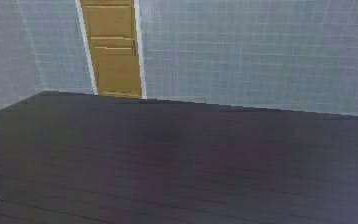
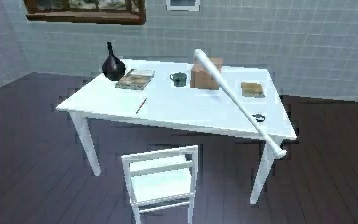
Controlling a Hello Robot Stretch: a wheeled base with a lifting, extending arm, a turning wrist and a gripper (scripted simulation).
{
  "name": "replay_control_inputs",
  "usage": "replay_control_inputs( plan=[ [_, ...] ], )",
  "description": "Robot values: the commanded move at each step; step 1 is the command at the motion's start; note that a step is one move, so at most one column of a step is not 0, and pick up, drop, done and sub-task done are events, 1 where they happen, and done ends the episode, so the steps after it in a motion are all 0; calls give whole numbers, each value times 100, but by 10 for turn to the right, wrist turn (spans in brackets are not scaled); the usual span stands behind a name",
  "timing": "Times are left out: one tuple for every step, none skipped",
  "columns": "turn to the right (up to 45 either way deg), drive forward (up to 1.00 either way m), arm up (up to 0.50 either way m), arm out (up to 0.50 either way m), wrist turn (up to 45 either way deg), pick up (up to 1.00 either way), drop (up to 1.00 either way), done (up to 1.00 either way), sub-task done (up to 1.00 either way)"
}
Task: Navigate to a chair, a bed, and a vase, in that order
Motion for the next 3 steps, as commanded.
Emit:
replay_control_inputs(
  plan=[
    [240,0,0,0,0,0,0,0,0],
    [0,85,0,0,0,0,0,0,0],
    [450,0,0,0,0,0,0,0,0]
  ],
)
